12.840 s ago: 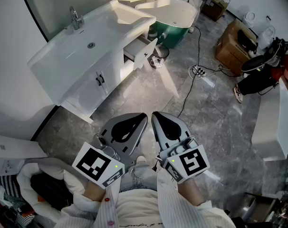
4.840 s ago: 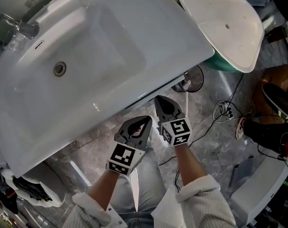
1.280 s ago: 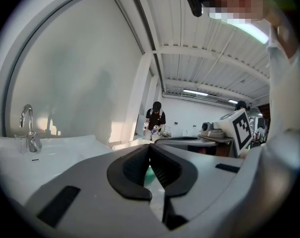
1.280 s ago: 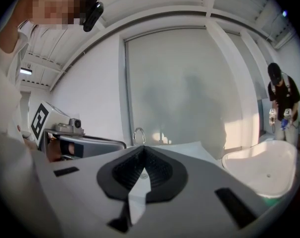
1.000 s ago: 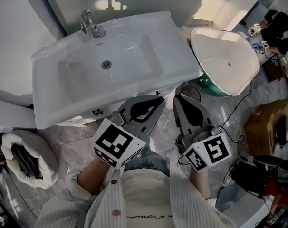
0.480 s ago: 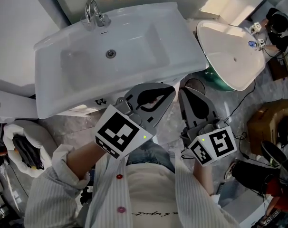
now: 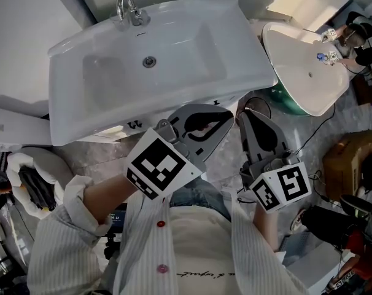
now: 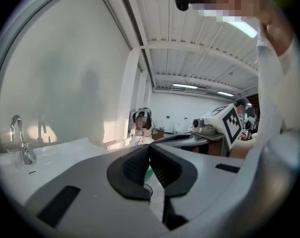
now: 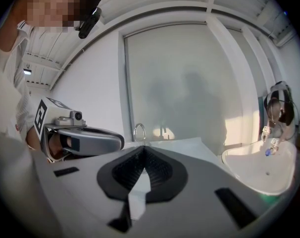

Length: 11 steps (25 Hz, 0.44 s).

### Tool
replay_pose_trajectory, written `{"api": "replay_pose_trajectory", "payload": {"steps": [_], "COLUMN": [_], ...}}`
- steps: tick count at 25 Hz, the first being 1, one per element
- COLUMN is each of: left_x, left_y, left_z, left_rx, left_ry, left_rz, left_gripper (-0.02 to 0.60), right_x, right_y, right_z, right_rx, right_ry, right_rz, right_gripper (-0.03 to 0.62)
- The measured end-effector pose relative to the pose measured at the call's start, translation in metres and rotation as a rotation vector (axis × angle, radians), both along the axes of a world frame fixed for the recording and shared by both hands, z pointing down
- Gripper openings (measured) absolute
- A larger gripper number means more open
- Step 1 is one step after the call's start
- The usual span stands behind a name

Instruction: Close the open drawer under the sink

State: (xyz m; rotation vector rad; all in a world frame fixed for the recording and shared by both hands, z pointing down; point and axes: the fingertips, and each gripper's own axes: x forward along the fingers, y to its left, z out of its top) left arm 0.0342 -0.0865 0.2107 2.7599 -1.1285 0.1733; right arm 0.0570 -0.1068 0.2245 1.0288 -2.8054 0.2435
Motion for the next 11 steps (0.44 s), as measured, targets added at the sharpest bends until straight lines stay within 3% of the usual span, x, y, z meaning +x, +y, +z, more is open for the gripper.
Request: {"api": "replay_pose_trajectory", "payload": {"steps": [11], "left_x": [0.0012], "left_y": [-0.0085], "left_z": [0.0067], "left_rx": [-0.008], "left_ry": [-0.008], "left_rz": [0.006], "left_gripper": [0.015], "right_x": [0.001], "right_y": [-0.0072], "right_z": [0.0035], "right_rx": [-0.006], "right_ry": [0.003], "right_rz": [0.004], "right_gripper": [0.009]}}
